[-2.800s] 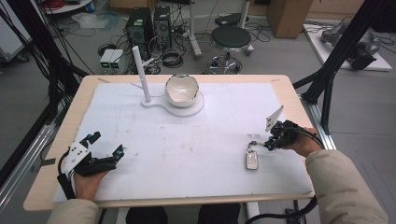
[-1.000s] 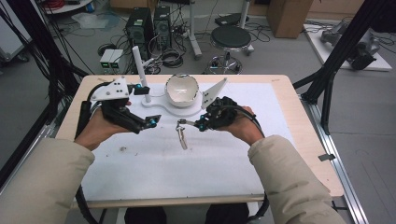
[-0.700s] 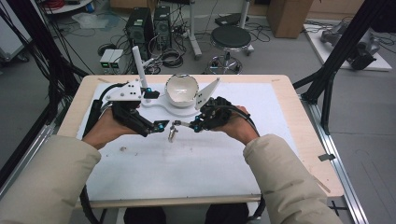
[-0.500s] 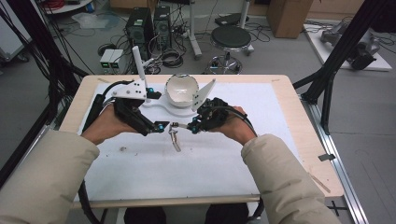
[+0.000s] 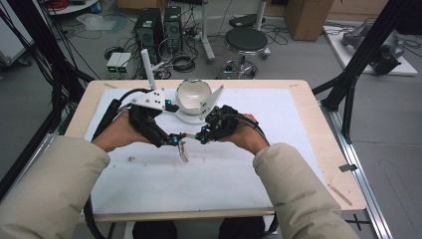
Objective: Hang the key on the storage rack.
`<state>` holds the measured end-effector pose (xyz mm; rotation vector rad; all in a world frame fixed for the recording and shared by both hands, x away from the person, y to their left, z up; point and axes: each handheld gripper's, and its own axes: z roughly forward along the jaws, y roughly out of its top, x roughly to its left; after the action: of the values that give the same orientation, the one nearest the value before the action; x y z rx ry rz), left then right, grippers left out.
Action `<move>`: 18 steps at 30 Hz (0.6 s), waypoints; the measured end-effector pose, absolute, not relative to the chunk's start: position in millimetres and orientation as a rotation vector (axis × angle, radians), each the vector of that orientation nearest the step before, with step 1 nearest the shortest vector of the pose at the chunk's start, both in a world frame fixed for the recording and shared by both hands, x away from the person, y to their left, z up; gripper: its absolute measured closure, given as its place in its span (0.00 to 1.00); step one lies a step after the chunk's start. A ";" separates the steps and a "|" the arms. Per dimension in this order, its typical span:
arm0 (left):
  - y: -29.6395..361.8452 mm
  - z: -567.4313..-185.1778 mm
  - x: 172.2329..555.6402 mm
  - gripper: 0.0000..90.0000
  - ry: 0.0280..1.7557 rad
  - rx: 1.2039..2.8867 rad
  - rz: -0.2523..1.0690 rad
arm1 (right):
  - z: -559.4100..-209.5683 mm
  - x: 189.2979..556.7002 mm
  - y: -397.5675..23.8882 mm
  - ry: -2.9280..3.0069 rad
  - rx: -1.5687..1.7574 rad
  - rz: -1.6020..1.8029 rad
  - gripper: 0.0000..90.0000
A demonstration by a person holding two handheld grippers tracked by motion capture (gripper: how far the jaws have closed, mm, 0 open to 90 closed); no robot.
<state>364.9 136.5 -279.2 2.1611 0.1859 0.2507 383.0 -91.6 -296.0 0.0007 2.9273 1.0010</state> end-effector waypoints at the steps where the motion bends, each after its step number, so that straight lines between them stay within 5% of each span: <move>1: 134.7 -280.1 365.3 0.09 0.181 2.164 0.246 | -295.9 382.8 -90.9 2.929 0.004 0.995 0.97; 18: 118.9 -293.2 366.1 0.25 0.148 2.280 0.217 | -296.7 383.0 -89.6 2.932 -0.002 1.001 0.97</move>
<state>366.1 118.9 -293.2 2.2803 0.1476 0.2170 383.0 -89.6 -296.7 -0.0017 2.9321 1.0013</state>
